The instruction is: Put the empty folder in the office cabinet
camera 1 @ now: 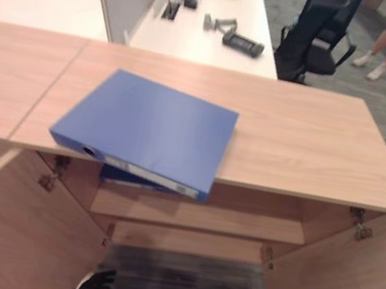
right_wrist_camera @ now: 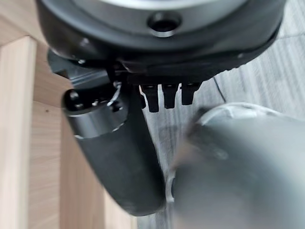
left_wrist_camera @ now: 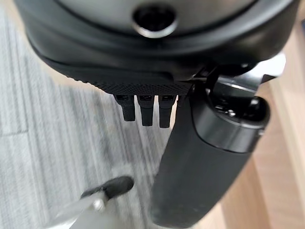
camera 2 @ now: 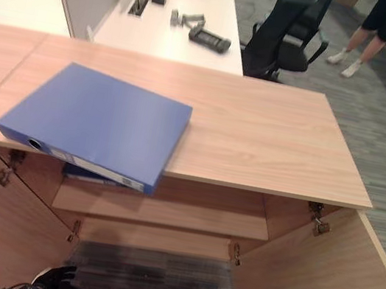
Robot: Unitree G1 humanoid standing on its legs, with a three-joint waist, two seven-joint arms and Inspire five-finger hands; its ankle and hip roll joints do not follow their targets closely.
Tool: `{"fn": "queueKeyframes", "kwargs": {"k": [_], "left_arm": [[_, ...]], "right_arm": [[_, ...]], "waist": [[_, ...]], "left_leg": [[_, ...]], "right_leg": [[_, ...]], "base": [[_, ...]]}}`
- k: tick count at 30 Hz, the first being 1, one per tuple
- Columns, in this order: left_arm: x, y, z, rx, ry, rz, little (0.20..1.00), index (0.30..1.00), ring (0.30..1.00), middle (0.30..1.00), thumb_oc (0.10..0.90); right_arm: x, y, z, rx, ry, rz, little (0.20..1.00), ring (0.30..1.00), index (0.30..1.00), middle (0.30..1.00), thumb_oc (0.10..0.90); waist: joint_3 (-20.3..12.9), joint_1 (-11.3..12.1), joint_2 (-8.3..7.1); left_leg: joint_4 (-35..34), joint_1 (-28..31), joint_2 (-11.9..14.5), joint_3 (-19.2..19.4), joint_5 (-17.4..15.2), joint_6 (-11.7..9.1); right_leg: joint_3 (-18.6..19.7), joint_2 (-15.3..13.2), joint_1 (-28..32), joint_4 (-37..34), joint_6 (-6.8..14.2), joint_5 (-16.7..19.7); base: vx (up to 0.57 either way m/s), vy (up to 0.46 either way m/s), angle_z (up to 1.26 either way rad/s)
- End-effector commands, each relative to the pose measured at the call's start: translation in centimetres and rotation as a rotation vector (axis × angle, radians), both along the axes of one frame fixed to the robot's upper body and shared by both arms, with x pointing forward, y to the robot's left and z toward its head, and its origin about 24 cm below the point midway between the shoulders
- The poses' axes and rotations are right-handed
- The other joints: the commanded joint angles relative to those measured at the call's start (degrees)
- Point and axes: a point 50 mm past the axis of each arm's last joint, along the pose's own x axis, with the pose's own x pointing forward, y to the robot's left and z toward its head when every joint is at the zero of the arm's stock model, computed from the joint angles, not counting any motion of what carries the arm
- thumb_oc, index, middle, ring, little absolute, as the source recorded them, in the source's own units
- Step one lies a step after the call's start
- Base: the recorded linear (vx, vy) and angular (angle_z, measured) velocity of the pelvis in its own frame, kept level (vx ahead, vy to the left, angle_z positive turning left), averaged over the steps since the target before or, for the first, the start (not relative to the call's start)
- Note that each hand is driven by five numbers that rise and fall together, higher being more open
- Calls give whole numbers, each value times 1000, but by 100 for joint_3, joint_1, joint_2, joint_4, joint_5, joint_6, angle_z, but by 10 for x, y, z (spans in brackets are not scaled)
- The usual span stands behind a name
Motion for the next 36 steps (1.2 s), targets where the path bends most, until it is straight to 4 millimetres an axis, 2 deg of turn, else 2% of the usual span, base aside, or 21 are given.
{"fn": "queueKeyframes", "kwargs": {"k": [1,2,6,8,9,10,12,15,19,21,22,24,26,27,28,29,31,36], "left_arm": [[16,10,9,22,-63,0,900,900,900,900,800],[16,6,8,15,-59,-3,900,900,900,900,800],[19,2,8,1,-71,-5,900,900,900,900,800],[19,1,8,-4,-73,-5,900,900,900,900,800],[19,-1,7,-5,-73,-12,900,900,900,900,800],[17,-1,6,-5,-67,-8,900,900,900,900,800],[15,-1,6,-7,-64,-1,900,900,900,900,800],[11,-5,3,-18,-53,9,900,900,900,900,800],[11,-11,1,-30,-45,-12,900,900,900,900,800],[11,-11,1,-30,-45,-12,900,900,900,900,800],[11,-14,0,-35,-45,-21,900,900,900,900,800],[14,-18,0,-42,-49,-35,900,900,900,900,800],[14,-18,0,-42,-49,-35,900,900,900,900,800],[18,-22,1,-51,-65,-45,900,900,900,900,800],[18,-22,1,-53,-64,-44,900,900,900,900,800],[18,-22,1,-53,-64,-44,900,900,900,900,800],[16,-22,0,-53,-60,-41,900,900,900,900,800],[15,-29,-1,-68,-58,-62,900,900,900,900,800]], "right_arm": [[13,-26,11,-68,-59,-23,900,900,900,900,800],[9,-27,10,-74,-47,-17,900,900,900,900,800],[6,-28,9,-72,-32,-20,900,900,900,900,800],[4,-28,8,-73,-24,-11,900,900,900,900,800],[2,-28,8,-73,-19,-7,900,900,900,900,800],[0,-28,7,-72,-13,0,900,900,900,900,800],[0,-29,7,-74,-13,7,900,900,900,900,800],[-3,-37,9,-100,-5,20,900,900,900,900,800],[-7,-50,13,-130,-2,-8,900,900,900,900,800],[-7,-51,13,-130,-2,-8,900,900,900,900,800],[-8,-55,14,-140,-4,-17,900,900,900,900,800],[-6,-61,17,-156,-6,-25,900,900,900,900,800],[-6,-61,17,-156,-6,-25,900,900,900,900,800],[0,-62,19,-167,-19,-5,900,900,900,900,800],[2,-61,19,-167,-19,6,900,900,900,900,800],[2,-61,19,-167,-19,7,900,900,900,900,800],[2,-59,18,-166,-9,28,900,900,900,900,800],[-3,-58,16,-154,-1,14,900,900,900,900,800]], "waist": [[197,48,110],[169,52,94],[159,-10,113],[157,5,98],[133,-5,67],[95,11,54],[64,21,61],[18,22,139],[103,-18,278],[104,-23,281],[159,-53,322],[262,-60,304],[259,-69,306],[327,-89,191],[313,-76,145],[321,-73,149],[214,-87,109],[92,-193,198]], "left_leg": [[210,-198,370,-130,-211,-673],[210,-171,340,-133,-225,-655],[196,-187,352,-179,-165,-648],[183,-195,365,-198,-133,-677],[189,-225,369,-252,-106,-719],[180,-216,375,-259,-91,-745],[163,-216,395,-249,-64,-784],[134,-268,537,-287,89,-966],[160,-399,649,-447,278,-1128],[160,-399,650,-453,279,-1130],[296,-498,707,-520,315,-1201],[731,-752,764,-534,340,-1298],[760,-777,763,-546,328,-1299],[1252,-824,810,-281,83,-1351],[1381,-732,771,-302,-89,-1331],[1401,-726,777,-299,-111,-1331],[1486,-445,648,-470,-444,-1261],[1181,-228,666,-223,-498,-1179]], "right_leg": [[39,528,285,-816,-229,-292],[-53,574,374,-995,-326,-383],[347,878,357,-890,-312,-518],[427,919,484,-999,-363,-579],[622,929,545,-1221,-417,-602],[652,927,636,-1413,-454,-596],[627,934,721,-1594,-466,-582],[554,967,987,-2144,-543,-499],[455,1044,1173,-2400,-654,-553],[449,1046,1176,-2402,-655,-553],[436,1081,1204,-2408,-727,-587],[345,1039,1265,-2488,-766,-541],[334,1040,1262,-2493,-766,-538],[192,931,1167,-2572,-764,-391],[200,911,1117,-2572,-767,-354],[205,916,1128,-2571,-766,-359],[163,985,1060,-2595,-764,-340],[49,1043,1082,-2609,-730,-357]], "base": [[5,5,49],[14,9,40],[4,-28,20],[-16,-123,7],[2,-137,3],[0,-193,5],[1,-147,2],[-30,-169,-1],[-77,-142,11],[-57,-73,11],[-105,-115,26],[-123,-97,24],[-118,-34,17],[-223,-79,-1],[-221,-78,-13],[-69,-69,-25],[-28,-53,-25],[3,23,24]]}}
